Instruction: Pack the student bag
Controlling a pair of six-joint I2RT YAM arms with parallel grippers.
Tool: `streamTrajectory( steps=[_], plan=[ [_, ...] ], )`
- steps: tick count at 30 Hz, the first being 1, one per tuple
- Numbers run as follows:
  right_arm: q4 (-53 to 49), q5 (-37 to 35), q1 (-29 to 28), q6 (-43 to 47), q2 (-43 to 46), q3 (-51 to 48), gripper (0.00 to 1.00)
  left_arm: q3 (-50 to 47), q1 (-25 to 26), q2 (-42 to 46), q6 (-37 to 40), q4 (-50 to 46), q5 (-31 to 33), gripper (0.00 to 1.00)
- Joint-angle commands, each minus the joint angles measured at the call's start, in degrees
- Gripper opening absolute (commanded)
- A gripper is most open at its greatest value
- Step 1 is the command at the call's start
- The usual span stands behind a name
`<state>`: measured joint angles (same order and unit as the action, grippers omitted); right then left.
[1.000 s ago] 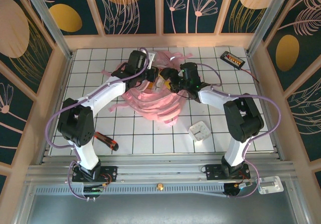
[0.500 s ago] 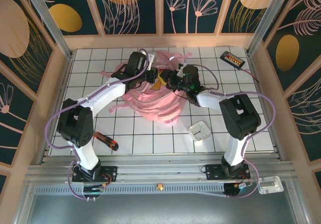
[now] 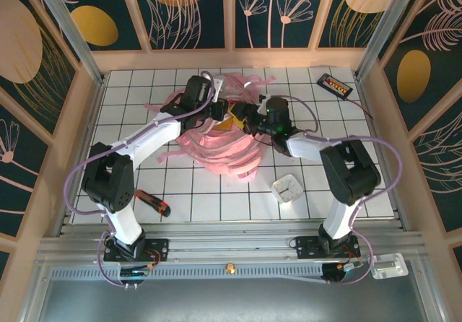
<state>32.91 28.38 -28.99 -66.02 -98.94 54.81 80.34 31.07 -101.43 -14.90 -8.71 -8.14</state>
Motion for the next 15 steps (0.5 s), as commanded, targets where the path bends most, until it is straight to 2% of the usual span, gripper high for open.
streamTrajectory(
  steps=[1,3,5,8,9,15],
  plan=[
    [-7.5,0.0,-1.3,8.2,10.1,-2.3,0.53,1.4,0.6,1.4,-3.9,8.0,-3.8,0.0],
    [-13.4,-2.4,-1.2,11.6,14.1,-3.5,0.53,1.9,1.0,0.5,-5.1,8.3,-4.8,0.0],
    [-19.3,-5.0,-1.1,14.5,17.7,-4.6,0.56,3.5,1.6,-0.6,-5.3,6.5,-5.7,0.11],
    [-24.6,-6.7,-1.2,16.6,21.4,-6.3,0.62,4.5,1.8,-0.2,-6.5,2.8,-6.4,0.52],
    [-25.6,-7.0,-1.2,17.0,22.4,-6.8,0.62,3.5,1.8,0.8,-6.6,2.4,-6.2,0.6],
    [-32.5,-11.9,-5.0,20.4,24.8,-6.5,0.63,-9.3,-0.9,14.9,-13.1,4.9,-4.2,0.78]
  ],
)
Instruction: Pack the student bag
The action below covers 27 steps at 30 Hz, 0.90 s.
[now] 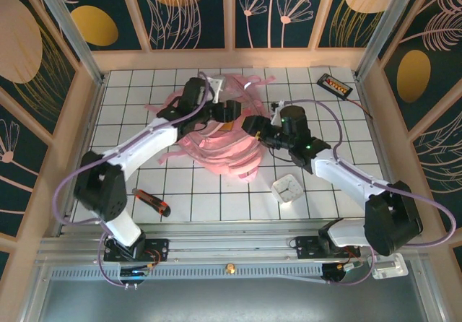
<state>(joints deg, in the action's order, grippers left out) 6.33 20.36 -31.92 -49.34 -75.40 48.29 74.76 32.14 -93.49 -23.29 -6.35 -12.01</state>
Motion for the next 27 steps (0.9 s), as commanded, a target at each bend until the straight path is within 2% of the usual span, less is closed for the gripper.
streamTrajectory(
  steps=[1,3,7,10,13,23,27],
  plan=[
    [-6.0,-4.2,-2.7,3.7,1.1,0.0,0.63,-6.2,-3.1,9.4,-6.6,3.2,-0.5,0.79],
    [-5.7,-4.4,-3.3,3.4,0.4,0.2,0.63,-10.6,-6.0,12.8,-11.1,3.9,-2.6,0.78],
    [-6.2,-6.1,-4.9,4.0,-1.1,2.1,0.63,-18.6,-11.3,14.1,-20.5,8.4,-11.4,0.74],
    [-7.3,-7.1,-6.6,4.9,-2.2,4.4,0.62,-26.6,-14.7,13.3,-29.8,18.7,-18.2,0.68],
    [-9.2,-8.6,-8.1,6.0,-2.6,5.9,0.62,-31.8,-17.2,11.5,-38.1,29.9,-22.4,0.63],
    [-11.5,-10.2,-8.9,6.3,-1.2,5.1,0.62,-32.8,-20.3,5.1,-42.8,36.3,-25.3,0.63],
    [-12.2,-10.4,-8.8,6.4,-1.1,5.1,0.62,-32.0,-20.6,2.5,-42.3,36.2,-25.8,0.62]
  ],
)
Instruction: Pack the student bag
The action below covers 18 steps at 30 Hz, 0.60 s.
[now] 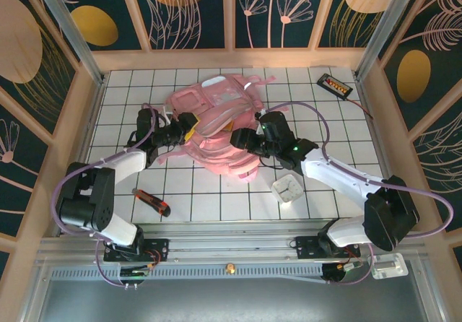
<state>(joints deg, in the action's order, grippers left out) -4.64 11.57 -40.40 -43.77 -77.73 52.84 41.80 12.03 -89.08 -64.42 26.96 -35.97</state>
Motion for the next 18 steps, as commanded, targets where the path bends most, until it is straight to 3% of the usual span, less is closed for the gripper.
streamTrajectory(
  steps=[1,18],
  plan=[
    [-1.5,-1.9,-0.4,0.9,1.4,0.8,0.62,1.2,-0.6,-2.4,-0.9,2.3,-1.9,0.62],
    [-0.9,-1.6,-0.4,1.4,-0.5,1.3,0.61,1.2,-2.2,-2.3,1.4,-1.3,-1.1,0.66]
  ],
)
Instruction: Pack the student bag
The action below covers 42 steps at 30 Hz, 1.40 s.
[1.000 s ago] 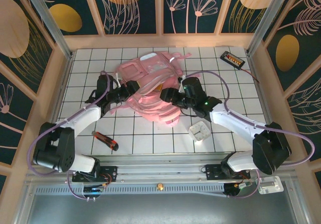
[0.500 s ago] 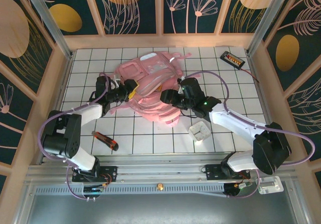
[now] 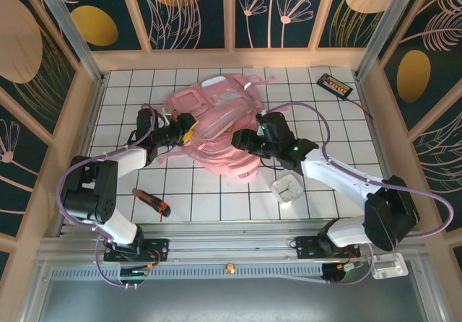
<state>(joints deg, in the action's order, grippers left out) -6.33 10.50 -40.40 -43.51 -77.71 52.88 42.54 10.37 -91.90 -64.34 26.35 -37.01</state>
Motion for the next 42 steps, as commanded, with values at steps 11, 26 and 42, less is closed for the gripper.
streamTrajectory(
  steps=[11,26,42],
  plan=[
    [0.8,-0.8,-0.3,1.1,0.0,1.2,0.61,-0.2,-0.5,-0.8,0.4,0.1,-0.3,0.64],
    [-2.9,-8.1,-3.9,3.9,-2.4,4.6,0.61,2.3,-0.3,-0.1,7.2,-10.3,1.8,0.59],
    [-2.9,-9.4,-5.6,3.8,-3.7,5.4,0.59,6.5,3.9,-7.7,-0.5,-0.7,0.7,0.37]
  ],
)
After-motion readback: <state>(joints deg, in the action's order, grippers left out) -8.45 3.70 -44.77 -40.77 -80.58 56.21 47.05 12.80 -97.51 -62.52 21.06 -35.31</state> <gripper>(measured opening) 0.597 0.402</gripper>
